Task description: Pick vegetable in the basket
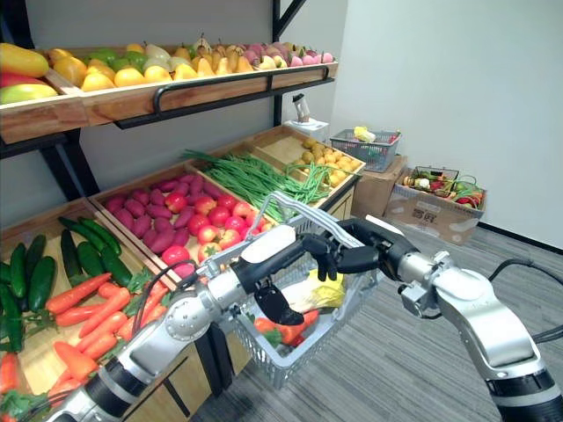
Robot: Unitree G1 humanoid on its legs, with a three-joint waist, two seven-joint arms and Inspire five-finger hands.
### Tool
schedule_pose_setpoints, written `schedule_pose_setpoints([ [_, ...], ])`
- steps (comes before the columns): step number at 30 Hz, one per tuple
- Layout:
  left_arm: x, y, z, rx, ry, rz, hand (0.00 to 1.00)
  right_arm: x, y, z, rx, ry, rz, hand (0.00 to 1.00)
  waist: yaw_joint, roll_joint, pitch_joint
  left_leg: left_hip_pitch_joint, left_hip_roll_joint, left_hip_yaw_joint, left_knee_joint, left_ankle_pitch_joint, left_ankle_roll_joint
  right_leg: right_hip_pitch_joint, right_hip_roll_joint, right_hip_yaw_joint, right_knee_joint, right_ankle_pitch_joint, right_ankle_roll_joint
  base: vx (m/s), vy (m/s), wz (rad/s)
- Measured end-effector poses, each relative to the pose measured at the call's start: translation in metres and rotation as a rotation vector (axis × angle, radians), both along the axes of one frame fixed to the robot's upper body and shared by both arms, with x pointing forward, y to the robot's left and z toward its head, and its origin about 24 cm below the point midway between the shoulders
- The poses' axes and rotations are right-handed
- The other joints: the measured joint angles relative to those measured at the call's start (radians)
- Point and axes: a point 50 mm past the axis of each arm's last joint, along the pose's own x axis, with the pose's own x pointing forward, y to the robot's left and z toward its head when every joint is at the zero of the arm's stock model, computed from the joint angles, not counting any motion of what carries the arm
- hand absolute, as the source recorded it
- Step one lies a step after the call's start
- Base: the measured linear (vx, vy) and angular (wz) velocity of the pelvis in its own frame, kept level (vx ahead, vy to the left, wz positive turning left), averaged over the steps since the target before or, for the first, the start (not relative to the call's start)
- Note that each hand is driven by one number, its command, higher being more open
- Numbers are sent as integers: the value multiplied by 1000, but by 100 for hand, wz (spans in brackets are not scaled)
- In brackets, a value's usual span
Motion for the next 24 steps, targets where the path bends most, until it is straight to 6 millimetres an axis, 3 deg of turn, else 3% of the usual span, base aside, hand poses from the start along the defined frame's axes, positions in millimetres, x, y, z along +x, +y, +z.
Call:
schedule_pose_setpoints([
  [4, 0, 11, 16, -33, 14, -28, 100, -2, 0, 9, 6, -43, 28, 0, 2, 8, 16, 0, 0, 0, 0, 0, 0, 0, 0, 0, 0, 0, 0, 0, 0, 0],
  [7, 4, 38, 47, -126, 29, 13, 100, -8, -3, 15, 22, -70, 43, 0, 7, 10, 18, -1, 3, -2, 0, 1, -3, 1, 2, -2, 0, 0, 0, 0, 0, 1],
  [9, 16, 89, 77, -172, -14, 209, 100, -14, -14, 18, 40, -84, 5, 0, 10, 11, 20, -2, 5, -6, -1, 2, -3, 6, 2, -6, 0, 0, 0, 0, 0, 5],
  [11, 17, 116, 95, -190, -61, 308, 100, -19, -25, 20, 42, -93, -41, 0, 12, 10, 24, 1, 6, -15, -1, 2, -3, 16, -2, -16, -3, -1, -1, -1, 3, 15],
  [13, 10, 138, 120, -204, -147, 375, 100, -29, -41, 19, 39, -96, -121, 0, 30, 8, 26, -1, 6, -29, -7, 2, -3, 23, -8, -32, -6, -3, -1, -6, 28, 20],
  [16, -11, 140, 142, -208, -258, 349, 100, -35, -46, 16, 36, -90, -155, 0, 44, 6, 27, -2, 6, -48, -18, 7, 0, 28, -14, -50, -7, -6, -3, 10, 31, 16],
  [20, -31, 139, 149, -231, -313, 284, 100, -39, -46, 12, 33, -83, -173, 0, 58, 9, 25, -13, 10, -68, -19, 9, 2, 30, -17, -70, -7, -6, -1, 27, 26, 17],
  [24, -38, 162, 134, -243, -253, 373, 100, -46, -55, 5, 87, -93, -266, 0, 67, 11, 24, -28, 12, -95, -17, 13, 8, 31, -24, -93, -8, -6, -1, -1, 10, 15],
])
